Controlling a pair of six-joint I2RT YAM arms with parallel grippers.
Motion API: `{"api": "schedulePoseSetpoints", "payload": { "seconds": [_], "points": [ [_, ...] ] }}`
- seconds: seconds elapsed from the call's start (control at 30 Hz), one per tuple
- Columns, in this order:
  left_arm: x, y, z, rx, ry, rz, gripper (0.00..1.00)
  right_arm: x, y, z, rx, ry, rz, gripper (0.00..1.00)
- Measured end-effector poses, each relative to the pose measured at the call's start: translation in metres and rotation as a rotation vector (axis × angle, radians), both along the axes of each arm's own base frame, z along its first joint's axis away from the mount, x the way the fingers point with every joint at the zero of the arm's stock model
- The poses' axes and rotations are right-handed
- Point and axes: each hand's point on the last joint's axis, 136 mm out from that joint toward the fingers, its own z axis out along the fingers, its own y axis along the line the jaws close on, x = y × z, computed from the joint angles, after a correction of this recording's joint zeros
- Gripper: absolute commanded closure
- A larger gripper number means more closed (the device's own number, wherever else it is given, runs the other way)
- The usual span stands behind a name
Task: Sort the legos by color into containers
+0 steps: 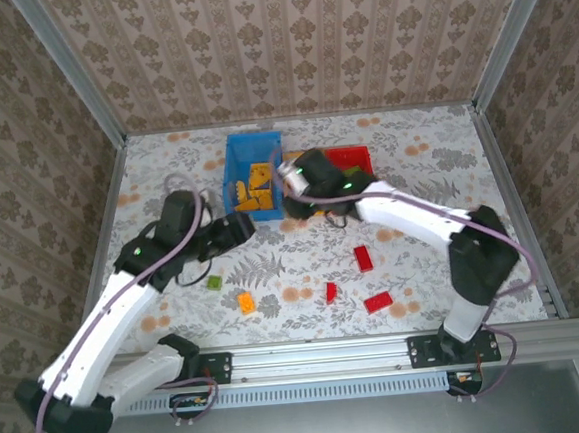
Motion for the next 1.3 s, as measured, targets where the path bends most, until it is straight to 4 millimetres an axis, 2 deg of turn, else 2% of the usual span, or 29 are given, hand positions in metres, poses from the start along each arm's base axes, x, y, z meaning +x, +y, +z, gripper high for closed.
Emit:
{"api": "schedulePoseSetpoints", "payload": {
  "seconds": [0.1, 0.17, 0.23, 0.3, 0.4, 0.5, 0.57, 0.7, 0.9, 1.0, 1.13, 1.23, 1.3],
  "points": [
    [0.011, -0.049, 0.017, 0.027, -0.079, -0.156, 0.27, 0.037, -0.067, 0.011, 0.041, 0.000, -0.232, 0.69],
    [0.014, -0.078, 0.023, 0.045, -0.122, -0.244, 0.27, 0.054, -0.100, -0.001, 0.046, 0.037, -0.344, 0.69],
    [0.016, -0.103, 0.024, 0.066, -0.157, -0.316, 0.26, 0.068, -0.120, -0.018, 0.030, 0.092, -0.419, 0.68],
    [0.018, -0.126, 0.021, 0.091, -0.183, -0.382, 0.26, 0.084, -0.129, -0.037, 0.010, 0.145, -0.467, 0.67],
    [0.022, -0.151, 0.015, 0.123, -0.204, -0.448, 0.26, 0.105, -0.129, -0.059, -0.013, 0.211, -0.506, 0.65],
    [0.030, -0.168, 0.008, 0.151, -0.222, -0.488, 0.26, 0.116, -0.130, -0.075, -0.027, 0.258, -0.538, 0.60],
    [0.033, -0.175, 0.004, 0.165, -0.231, -0.506, 0.26, 0.116, -0.133, -0.083, -0.042, 0.287, -0.556, 0.53],
    [0.034, -0.179, 0.001, 0.186, -0.247, -0.525, 0.25, 0.110, -0.138, -0.090, -0.068, 0.323, -0.579, 0.43],
    [0.029, -0.181, -0.001, 0.208, -0.263, -0.544, 0.25, 0.107, -0.140, -0.087, -0.076, 0.322, -0.581, 0.40],
    [0.024, -0.177, -0.010, 0.233, -0.253, -0.547, 0.25, 0.105, -0.139, -0.067, -0.055, 0.288, -0.575, 0.40],
    [0.009, -0.151, -0.029, 0.309, -0.206, -0.537, 0.24, 0.090, -0.134, -0.023, -0.007, 0.194, -0.540, 0.39],
    [-0.005, -0.118, -0.041, 0.361, -0.156, -0.491, 0.23, 0.066, -0.115, 0.014, 0.073, 0.098, -0.451, 0.36],
    [-0.017, -0.089, -0.050, 0.396, -0.100, -0.427, 0.23, 0.036, -0.092, 0.032, 0.163, 0.048, -0.333, 0.32]
  ]
}}
